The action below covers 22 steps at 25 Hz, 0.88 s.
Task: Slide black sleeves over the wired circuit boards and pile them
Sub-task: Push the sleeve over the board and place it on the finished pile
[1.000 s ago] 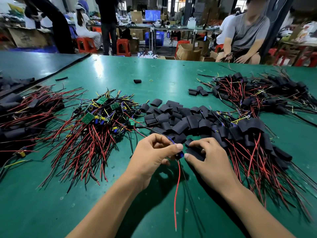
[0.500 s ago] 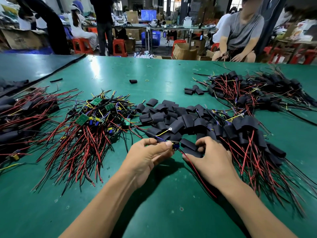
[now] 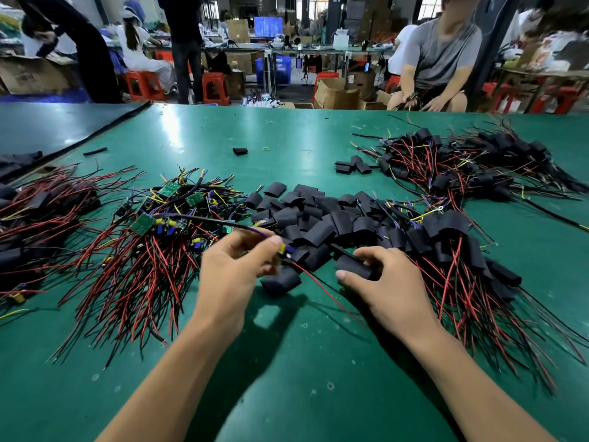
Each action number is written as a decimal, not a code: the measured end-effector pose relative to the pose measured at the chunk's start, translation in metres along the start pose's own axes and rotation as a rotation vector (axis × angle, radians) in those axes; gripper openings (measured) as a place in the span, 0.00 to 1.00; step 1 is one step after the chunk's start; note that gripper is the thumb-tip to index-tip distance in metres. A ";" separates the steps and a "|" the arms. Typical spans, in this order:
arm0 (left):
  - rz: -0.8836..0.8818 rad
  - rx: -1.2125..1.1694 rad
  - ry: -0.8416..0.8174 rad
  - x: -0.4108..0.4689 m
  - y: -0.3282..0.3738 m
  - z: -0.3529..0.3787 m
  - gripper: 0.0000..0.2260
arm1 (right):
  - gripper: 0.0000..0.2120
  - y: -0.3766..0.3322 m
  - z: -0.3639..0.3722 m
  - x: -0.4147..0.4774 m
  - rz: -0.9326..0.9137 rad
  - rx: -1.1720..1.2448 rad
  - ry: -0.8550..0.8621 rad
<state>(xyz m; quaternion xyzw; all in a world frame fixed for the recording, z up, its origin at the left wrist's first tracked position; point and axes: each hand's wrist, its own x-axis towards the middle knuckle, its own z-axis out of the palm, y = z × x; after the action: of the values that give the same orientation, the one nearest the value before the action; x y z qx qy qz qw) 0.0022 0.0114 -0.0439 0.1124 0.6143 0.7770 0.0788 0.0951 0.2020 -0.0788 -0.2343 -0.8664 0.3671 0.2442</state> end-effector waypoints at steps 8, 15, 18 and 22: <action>-0.109 -0.211 0.327 0.023 -0.008 -0.024 0.05 | 0.23 -0.003 0.000 0.001 0.021 0.266 0.116; -0.117 -0.253 0.352 0.027 -0.010 -0.027 0.05 | 0.21 -0.005 0.000 0.001 0.012 0.461 0.099; -0.114 -0.250 0.353 0.027 -0.011 -0.027 0.05 | 0.22 -0.006 0.001 -0.001 -0.003 0.507 0.076; -0.108 -0.236 0.322 0.024 -0.011 -0.025 0.04 | 0.24 -0.006 0.003 -0.002 -0.013 0.488 0.089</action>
<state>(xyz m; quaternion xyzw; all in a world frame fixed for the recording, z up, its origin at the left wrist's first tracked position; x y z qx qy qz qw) -0.0281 -0.0027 -0.0584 -0.0563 0.5290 0.8461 0.0337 0.0938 0.1952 -0.0764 -0.1789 -0.7419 0.5531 0.3340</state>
